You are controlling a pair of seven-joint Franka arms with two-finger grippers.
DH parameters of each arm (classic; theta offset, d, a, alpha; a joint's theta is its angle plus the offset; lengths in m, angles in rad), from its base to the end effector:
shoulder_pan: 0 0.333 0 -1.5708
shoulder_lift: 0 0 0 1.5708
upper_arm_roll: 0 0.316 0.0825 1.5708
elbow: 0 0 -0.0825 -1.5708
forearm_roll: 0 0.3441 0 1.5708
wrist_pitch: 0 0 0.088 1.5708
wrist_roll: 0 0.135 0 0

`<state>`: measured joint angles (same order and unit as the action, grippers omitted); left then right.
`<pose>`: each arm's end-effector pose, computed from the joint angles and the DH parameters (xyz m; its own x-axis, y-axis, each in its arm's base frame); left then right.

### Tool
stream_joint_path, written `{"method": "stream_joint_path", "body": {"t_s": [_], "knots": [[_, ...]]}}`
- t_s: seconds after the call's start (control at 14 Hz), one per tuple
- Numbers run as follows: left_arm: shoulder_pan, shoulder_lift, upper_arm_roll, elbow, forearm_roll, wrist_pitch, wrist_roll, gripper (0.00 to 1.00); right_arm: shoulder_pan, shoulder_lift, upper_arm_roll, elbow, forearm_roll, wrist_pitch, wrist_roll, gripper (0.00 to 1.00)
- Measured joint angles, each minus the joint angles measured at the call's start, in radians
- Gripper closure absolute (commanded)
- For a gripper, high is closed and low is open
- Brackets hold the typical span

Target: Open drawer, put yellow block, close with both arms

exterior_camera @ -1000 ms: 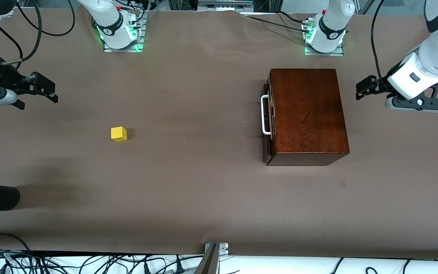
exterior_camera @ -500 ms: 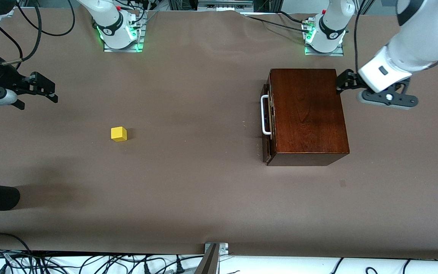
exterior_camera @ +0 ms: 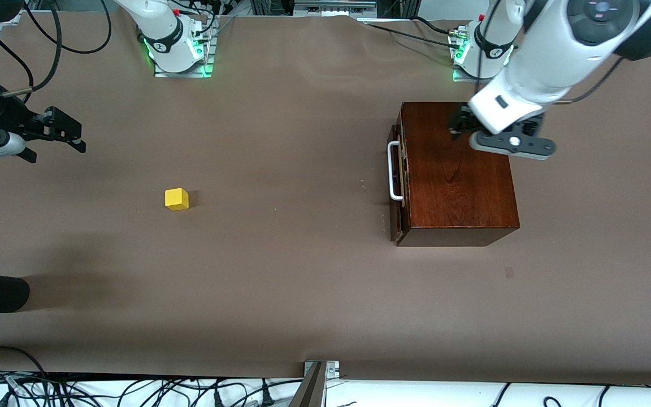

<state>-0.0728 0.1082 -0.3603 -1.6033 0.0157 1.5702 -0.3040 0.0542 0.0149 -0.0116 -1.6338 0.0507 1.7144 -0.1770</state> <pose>0.4902 -0.2150 0.5291 0.9826 -0.1280 -0.1345 -0.1316 -0.9911 -0.0186 0.5326 0.0289 0.5744 0.9749 0.2104 0.0733 0.2136 -0.9762 -0.0380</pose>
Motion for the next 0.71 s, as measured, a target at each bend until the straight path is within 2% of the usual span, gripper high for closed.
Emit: {"method": "stream_joint_path", "body": {"t_s": [0.43,0.71], "knots": [[-0.249,0.173,-0.006,0.078,0.221,0.003,-0.262,0.00,0.000,0.000,-0.001,0.000,0.000,0.000,0.000,0.00],[-0.339,0.260,-0.006,0.089,0.245,0.051,-0.435,0.00,0.000,0.000,-0.002,0.000,0.000,0.000,0.000,0.00]]}}
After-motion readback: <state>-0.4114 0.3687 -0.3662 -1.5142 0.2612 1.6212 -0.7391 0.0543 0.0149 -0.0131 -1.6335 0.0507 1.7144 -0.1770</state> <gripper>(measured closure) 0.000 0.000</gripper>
